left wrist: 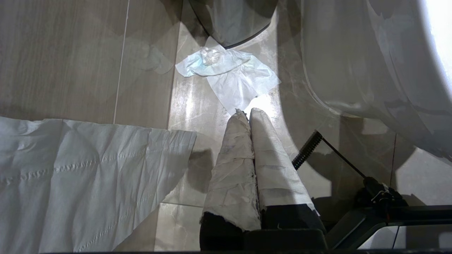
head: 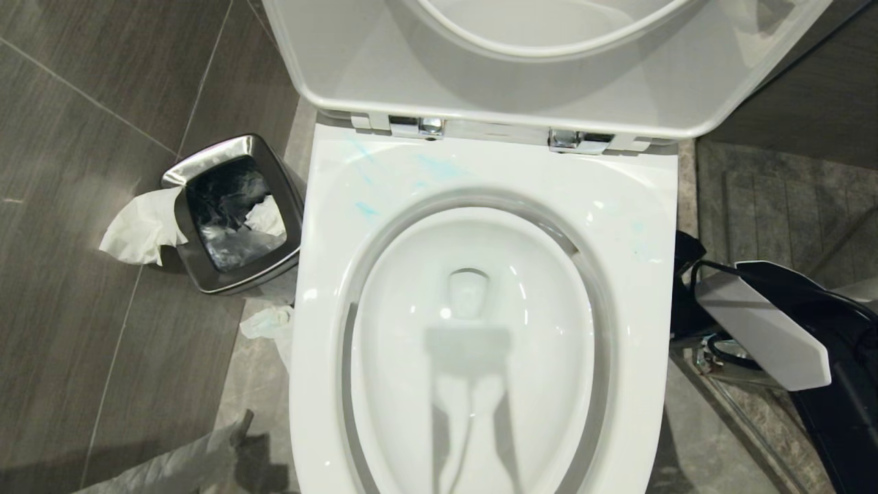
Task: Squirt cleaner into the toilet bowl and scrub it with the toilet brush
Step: Pour in the cleaning agent
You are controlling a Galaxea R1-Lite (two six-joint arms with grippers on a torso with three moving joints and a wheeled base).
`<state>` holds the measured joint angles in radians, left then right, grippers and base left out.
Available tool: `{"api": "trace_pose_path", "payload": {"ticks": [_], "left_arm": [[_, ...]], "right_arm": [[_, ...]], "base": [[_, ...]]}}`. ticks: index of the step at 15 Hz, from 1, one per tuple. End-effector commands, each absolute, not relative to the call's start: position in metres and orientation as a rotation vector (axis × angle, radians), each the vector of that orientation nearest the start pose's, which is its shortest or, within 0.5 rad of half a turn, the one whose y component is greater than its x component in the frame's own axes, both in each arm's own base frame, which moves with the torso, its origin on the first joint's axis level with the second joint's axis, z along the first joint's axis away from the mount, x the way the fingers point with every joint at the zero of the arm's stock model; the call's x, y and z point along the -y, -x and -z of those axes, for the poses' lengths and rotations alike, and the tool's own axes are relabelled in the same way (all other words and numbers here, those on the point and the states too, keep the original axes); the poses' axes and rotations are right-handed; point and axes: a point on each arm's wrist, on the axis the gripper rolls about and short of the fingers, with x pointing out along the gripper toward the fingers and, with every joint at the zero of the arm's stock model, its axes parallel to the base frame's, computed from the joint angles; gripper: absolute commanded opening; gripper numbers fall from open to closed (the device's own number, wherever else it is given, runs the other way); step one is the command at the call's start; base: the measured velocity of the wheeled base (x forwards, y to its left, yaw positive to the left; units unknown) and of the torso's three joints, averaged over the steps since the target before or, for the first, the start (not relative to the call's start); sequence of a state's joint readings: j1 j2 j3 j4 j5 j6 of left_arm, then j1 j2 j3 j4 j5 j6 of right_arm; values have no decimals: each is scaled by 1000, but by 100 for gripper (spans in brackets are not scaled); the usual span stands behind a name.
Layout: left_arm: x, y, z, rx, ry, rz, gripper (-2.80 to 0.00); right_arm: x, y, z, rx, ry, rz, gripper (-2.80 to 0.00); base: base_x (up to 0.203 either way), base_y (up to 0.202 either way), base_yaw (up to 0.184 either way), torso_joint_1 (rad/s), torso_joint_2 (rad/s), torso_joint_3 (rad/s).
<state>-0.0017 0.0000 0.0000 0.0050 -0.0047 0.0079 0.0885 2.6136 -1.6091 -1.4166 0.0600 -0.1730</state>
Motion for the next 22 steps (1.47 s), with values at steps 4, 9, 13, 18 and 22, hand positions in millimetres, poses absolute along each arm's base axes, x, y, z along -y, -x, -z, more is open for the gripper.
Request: {"api": "trace_pose_path", "payload": {"ticks": [4,9,13,18,22], "left_arm": [[0,23,-74,-9,-8,6,-280],[0,23,-74,-9,-8,6,-280],[0,23,-74,-9,-8,6,-280],[0,23,-75,-8,-8,6,-280],[0,23,-75,-9,-8,6,-280]], "right_arm": [[-47,-507,-83,429,169,-133,0],[-48,-509,-76,411,171,-149,0],[-48,-510,-74,429,187,-209,0],[-49,-513,-88,478,210,-203,0],[-50,-516,-86,479,210,-209,0]], "base": [[0,0,0,0,0,0],[0,0,0,0,0,0],[0,0,0,0,0,0],[0,0,0,0,0,0],[0,0,0,0,0,0]]}}
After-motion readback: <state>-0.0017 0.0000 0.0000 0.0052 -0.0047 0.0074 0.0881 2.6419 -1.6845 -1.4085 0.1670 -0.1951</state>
